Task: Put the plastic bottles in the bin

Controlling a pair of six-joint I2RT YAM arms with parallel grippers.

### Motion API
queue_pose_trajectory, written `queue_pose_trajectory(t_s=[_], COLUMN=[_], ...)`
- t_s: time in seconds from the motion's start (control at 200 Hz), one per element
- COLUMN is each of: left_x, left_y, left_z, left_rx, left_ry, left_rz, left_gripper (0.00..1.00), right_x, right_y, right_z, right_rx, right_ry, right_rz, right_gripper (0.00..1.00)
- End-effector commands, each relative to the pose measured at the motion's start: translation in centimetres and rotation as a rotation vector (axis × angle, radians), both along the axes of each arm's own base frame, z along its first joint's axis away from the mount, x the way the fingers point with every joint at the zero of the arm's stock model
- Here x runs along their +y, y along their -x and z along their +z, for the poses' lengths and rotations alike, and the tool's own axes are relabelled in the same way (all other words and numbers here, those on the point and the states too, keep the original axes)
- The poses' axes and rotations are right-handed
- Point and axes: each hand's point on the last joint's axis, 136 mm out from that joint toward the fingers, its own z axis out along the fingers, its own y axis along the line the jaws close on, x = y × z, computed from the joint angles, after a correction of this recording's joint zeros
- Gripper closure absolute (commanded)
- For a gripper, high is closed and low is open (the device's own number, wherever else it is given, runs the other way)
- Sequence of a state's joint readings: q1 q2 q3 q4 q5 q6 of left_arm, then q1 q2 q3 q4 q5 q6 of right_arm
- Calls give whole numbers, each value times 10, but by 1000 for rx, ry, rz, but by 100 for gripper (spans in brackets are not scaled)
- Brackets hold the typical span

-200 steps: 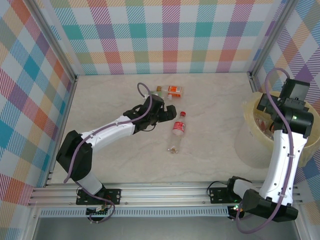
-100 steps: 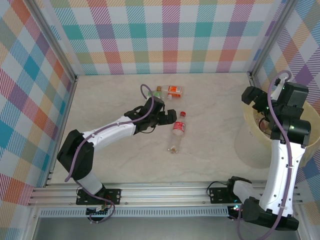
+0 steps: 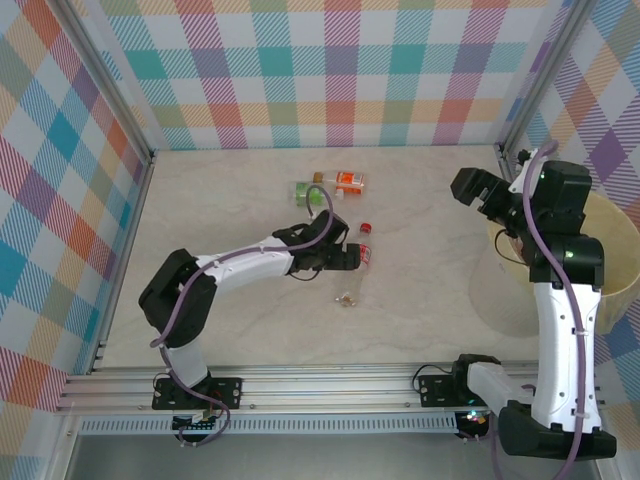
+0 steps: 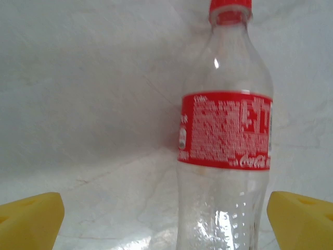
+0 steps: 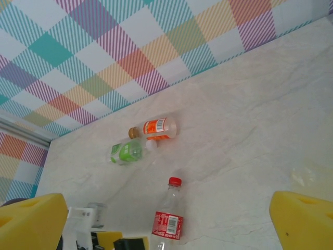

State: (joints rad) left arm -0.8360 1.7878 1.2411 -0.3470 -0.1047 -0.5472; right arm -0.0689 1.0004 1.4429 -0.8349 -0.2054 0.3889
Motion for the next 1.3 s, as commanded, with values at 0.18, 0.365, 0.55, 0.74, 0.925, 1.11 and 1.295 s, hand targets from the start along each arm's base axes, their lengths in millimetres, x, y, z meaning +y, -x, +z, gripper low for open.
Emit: queue_pose_trajectory(t_s=[0.18, 0.365, 0.55, 0.74, 0.925, 1.11, 1.295], left_x=[-29, -34, -36, -39, -36, -37, -32], left_y=[22, 22, 23, 25, 22, 21, 14], left_z=[-9, -24, -38, -49, -52, -22, 40], left_rx=[-38, -34, -6, 6, -16, -96, -206], left_ry=[-128, -200, -240, -272, -299, -214, -84], left_rz=[-135, -161, -182, -207, -214, -218, -189], left_gripper=[0, 3, 14, 28, 45, 49, 51], right_x=[7, 10, 11, 13, 15, 17, 30], right_y=[-5, -5, -6, -8, -10, -13, -21], right_z=[4, 1, -3, -6, -12, -15, -22], right_rx=[-23, -12, -1, 6, 23, 31, 61], right_ry=[2, 24, 37, 45, 71, 72, 37], right_rz=[17, 30, 35, 43, 47, 50, 95], right_gripper=[0, 0, 0, 0, 0, 0, 0])
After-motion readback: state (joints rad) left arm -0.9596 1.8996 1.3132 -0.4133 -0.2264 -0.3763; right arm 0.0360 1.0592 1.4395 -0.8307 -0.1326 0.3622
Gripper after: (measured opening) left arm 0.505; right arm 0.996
